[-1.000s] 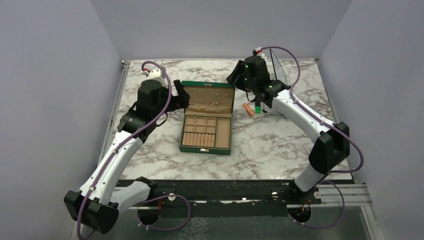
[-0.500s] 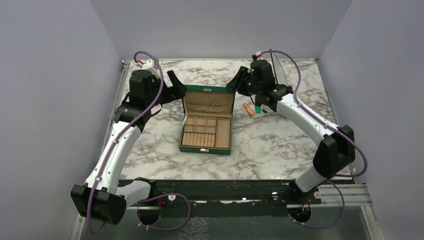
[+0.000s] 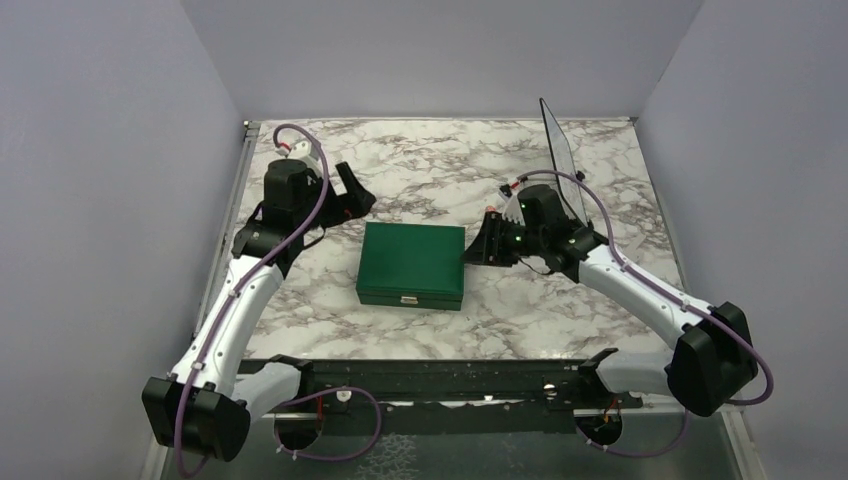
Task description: Organize the mixed jewelry
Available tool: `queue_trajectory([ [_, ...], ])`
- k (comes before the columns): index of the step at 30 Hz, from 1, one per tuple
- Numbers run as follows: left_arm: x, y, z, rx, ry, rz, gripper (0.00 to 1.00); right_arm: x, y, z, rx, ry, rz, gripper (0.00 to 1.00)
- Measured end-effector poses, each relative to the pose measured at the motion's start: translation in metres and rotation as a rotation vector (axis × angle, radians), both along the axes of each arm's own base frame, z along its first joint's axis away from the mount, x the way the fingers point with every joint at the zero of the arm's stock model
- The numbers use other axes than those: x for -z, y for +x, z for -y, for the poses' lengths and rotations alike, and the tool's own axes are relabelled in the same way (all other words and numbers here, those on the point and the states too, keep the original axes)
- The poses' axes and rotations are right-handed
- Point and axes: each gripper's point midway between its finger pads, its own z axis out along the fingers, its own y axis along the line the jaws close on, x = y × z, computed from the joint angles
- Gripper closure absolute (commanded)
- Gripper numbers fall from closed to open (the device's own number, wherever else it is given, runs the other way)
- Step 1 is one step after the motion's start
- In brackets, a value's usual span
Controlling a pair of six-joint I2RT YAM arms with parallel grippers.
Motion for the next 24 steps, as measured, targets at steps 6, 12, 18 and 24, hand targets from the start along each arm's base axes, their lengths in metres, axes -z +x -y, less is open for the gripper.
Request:
queue_trajectory([
  [6,0.068,-0.038,0.005,0.066,-0.007,-0.161,0.31,0.008,-0.016,0.002,-0.021,-0.014,-0.034,0.48],
  [12,0.113,-0.064,0.004,0.103,0.021,-0.325,0.52,0.032,-0.021,-0.004,-0.050,-0.070,-0.084,0.49],
  [18,0.142,-0.067,-0.001,0.113,0.077,-0.429,0.63,0.061,-0.024,-0.008,-0.073,-0.142,-0.136,0.58],
  [24,0.162,-0.068,-0.006,0.124,0.126,-0.487,0.71,0.067,-0.023,-0.015,-0.081,-0.187,-0.145,0.70],
])
